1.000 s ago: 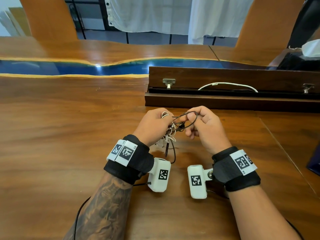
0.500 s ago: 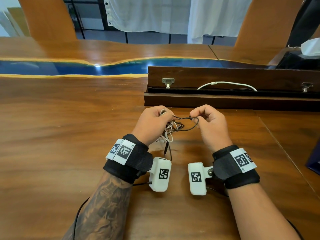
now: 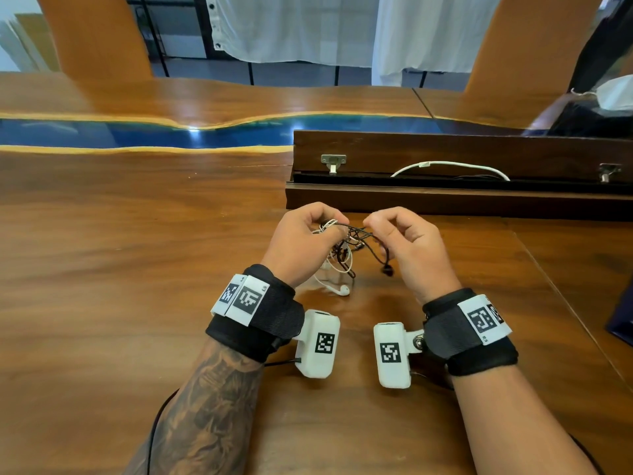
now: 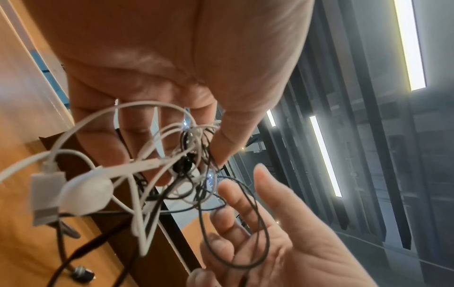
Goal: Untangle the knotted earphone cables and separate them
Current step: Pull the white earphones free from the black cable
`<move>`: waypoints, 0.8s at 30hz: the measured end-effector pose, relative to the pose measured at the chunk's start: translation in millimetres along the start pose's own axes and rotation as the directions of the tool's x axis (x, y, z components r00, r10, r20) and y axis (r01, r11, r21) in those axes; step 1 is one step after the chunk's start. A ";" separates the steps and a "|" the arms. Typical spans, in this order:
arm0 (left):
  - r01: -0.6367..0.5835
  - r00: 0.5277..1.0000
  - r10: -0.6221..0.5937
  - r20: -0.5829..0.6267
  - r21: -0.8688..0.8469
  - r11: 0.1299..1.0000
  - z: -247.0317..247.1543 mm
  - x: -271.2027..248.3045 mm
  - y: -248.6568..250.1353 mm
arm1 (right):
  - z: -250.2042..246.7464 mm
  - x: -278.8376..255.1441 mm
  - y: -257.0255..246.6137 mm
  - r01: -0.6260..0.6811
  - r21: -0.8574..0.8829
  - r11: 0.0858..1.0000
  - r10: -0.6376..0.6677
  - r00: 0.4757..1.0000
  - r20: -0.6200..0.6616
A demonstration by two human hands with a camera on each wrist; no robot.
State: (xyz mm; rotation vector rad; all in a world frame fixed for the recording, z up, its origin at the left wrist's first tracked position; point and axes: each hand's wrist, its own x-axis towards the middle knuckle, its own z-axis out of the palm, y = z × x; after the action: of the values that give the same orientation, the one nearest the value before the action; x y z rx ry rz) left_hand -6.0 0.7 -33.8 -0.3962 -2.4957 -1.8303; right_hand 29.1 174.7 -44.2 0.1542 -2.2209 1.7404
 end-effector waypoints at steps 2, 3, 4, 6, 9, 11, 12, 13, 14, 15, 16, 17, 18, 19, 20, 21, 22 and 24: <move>-0.001 1.000 0.001 -0.007 -0.001 1.000 1.2 -0.2 1.3 | 1.3 -1.2 0.3 0.013 -0.005 1.000 -0.012 0.995 0.096; 0.002 1.000 -0.002 -0.019 -0.007 1.000 1.7 0.0 1.3 | 1.8 -1.1 1.3 0.022 -0.028 0.999 -0.019 0.993 0.114; 0.009 0.999 -0.009 -0.038 -0.009 1.000 1.6 0.8 0.7 | 1.4 -0.2 3.4 0.029 -0.059 0.998 -0.023 0.994 0.103; 0.050 0.995 -0.048 -0.084 0.026 0.998 -0.5 3.0 -2.4 | -0.4 2.5 7.0 0.009 -0.090 0.996 -0.006 1.000 0.028; 0.111 0.992 -0.100 -0.082 0.151 0.982 -3.8 6.3 -8.4 | -2.3 4.5 10.0 -0.034 -0.075 0.997 0.030 0.998 -0.064; 0.094 0.994 -0.103 0.022 0.257 0.962 -2.6 2.5 -4.7 | -0.2 4.2 11.1 -0.041 -0.071 0.997 0.037 0.998 -0.051; 0.051 0.993 -0.080 0.089 0.293 0.955 -0.5 0.8 -3.3 | 1.5 3.9 11.5 -0.040 -0.068 0.997 0.038 0.999 -0.026; 0.014 0.988 -0.061 0.145 0.305 0.952 0.9 -0.7 -1.0 | 3.0 3.6 11.5 -0.038 -0.068 0.997 0.038 0.999 0.000; -0.020 0.984 -0.033 0.177 0.290 0.957 1.8 -2.1 1.7 | 3.6 3.4 11.4 -0.036 -0.073 0.997 0.037 0.999 0.022; -0.045 0.982 -0.004 0.189 0.255 0.966 2.3 -3.5 4.0 | 3.5 3.0 10.6 -0.036 -0.078 0.996 0.039 0.998 0.042; -0.066 0.983 0.026 0.182 0.214 0.975 2.5 -3.8 4.1 | 3.2 2.7 10.2 -0.038 -0.082 0.996 0.043 0.997 0.062; -0.078 0.984 0.047 0.171 0.181 0.980 2.2 -3.8 3.8 | 2.8 2.4 9.6 -0.038 -0.089 0.995 0.045 0.996 0.080; -0.083 0.986 0.057 0.160 0.160 0.984 1.7 -3.9 3.3 | 2.3 2.2 9.7 -0.034 -0.099 0.995 0.043 0.995 0.091; -0.085 0.987 0.063 0.146 0.149 0.985 1.0 -3.9 2.6 | 1.9 2.0 9.7 -0.032 -0.105 0.994 0.042 0.994 0.096; -0.090 0.990 0.071 0.123 0.149 0.985 0.2 -3.8 2.3 | 1.7 2.1 10.1 -0.033 -0.106 0.994 0.043 0.995 0.095; -0.097 0.992 0.083 0.092 0.155 0.983 -0.9 -3.5 2.2 | 1.4 2.1 10.4 -0.038 -0.107 0.994 0.047 0.995 0.086; -0.104 0.994 0.096 0.058 0.164 0.981 -1.9 -2.8 2.0 | 1.4 2.6 11.4 -0.047 -0.117 0.992 0.056 0.996 0.071; -0.097 0.995 0.098 0.004 0.169 0.981 -3.0 -0.8 1.2 | 1.7 3.0 12.5 -0.090 -0.140 0.986 0.098 0.994 0.047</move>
State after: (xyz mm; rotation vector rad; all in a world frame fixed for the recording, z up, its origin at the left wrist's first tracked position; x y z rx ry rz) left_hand -5.4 -2.0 -31.8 -0.4966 -2.5532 -1.5684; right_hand 22.5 176.5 -55.2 0.0663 -2.4145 1.6401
